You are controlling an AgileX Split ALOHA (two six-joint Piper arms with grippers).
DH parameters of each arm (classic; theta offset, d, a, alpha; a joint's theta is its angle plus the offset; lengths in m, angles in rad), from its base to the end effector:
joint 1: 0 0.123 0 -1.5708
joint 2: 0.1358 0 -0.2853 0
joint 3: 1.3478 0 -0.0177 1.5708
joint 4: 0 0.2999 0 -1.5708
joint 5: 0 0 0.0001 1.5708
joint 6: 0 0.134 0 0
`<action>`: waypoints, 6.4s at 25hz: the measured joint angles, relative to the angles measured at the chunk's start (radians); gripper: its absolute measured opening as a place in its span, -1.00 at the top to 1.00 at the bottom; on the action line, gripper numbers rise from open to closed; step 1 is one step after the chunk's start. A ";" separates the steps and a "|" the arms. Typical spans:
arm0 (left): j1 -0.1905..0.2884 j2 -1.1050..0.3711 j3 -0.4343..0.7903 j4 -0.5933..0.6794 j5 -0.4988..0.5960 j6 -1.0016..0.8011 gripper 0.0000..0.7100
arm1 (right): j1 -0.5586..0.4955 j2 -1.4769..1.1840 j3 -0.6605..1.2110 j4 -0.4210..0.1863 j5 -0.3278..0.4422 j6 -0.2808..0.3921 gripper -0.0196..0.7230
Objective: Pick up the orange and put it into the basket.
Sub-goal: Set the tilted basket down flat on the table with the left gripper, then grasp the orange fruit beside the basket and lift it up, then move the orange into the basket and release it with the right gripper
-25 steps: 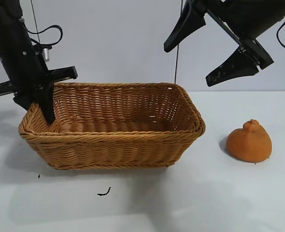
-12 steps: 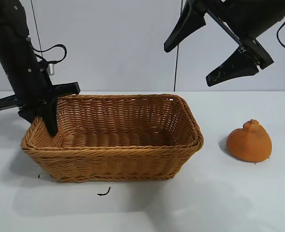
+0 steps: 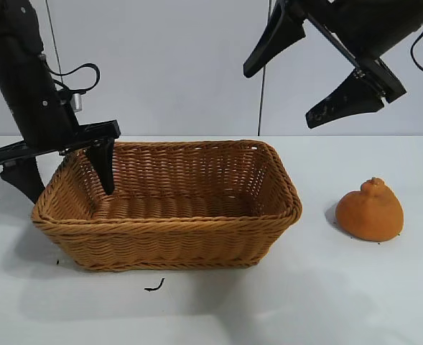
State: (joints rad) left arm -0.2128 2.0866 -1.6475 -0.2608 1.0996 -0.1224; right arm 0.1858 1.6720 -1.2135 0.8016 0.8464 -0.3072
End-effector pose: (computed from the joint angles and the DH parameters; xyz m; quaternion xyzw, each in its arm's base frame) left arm 0.4606 -0.1310 0.1338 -0.0072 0.9911 -0.1274 0.0384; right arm 0.3898 0.1467 0.2107 -0.0241 0.9286 0.3226 0.1816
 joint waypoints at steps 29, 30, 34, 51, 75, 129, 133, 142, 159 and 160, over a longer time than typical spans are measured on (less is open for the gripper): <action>0.200 -0.312 -0.008 0.281 0.113 0.012 -0.89 | 0.000 0.000 0.000 -0.004 0.000 0.000 -0.93; 0.200 -0.334 0.013 0.261 0.113 0.020 -0.89 | 0.000 0.000 0.000 -0.005 0.000 0.000 -0.93; 0.200 -0.464 0.120 0.213 0.113 0.056 -0.89 | 0.000 0.000 0.000 -0.006 0.000 0.000 -0.93; 0.199 -1.320 0.900 0.218 0.062 0.085 -0.89 | 0.000 0.000 0.000 -0.007 0.000 0.000 -0.93; 0.199 -2.090 1.145 0.212 -0.039 0.088 -0.89 | 0.000 0.003 -0.222 -0.512 0.114 0.242 -0.93; 0.199 -2.090 1.145 0.212 -0.039 0.088 -0.89 | -0.090 0.376 -0.259 -0.792 0.130 0.361 0.65; 0.199 -2.090 1.145 0.212 -0.039 0.088 -0.89 | -0.090 0.278 -0.318 -0.792 0.187 0.360 0.65; 0.199 -2.090 1.145 0.212 -0.039 0.088 -0.89 | -0.090 0.199 -0.525 -0.720 0.287 0.327 0.65; 0.199 -2.090 1.145 0.212 -0.039 0.088 -0.89 | 0.266 0.200 -0.553 -0.639 0.219 0.289 0.65; 0.199 -2.090 1.145 0.212 -0.039 0.088 -0.89 | 0.288 0.201 -0.553 -0.638 0.204 0.288 0.65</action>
State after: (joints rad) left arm -0.0135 -0.0038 -0.5029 -0.0485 1.0608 -0.0340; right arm 0.4739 1.8728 -1.7668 0.1638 1.0508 -0.0189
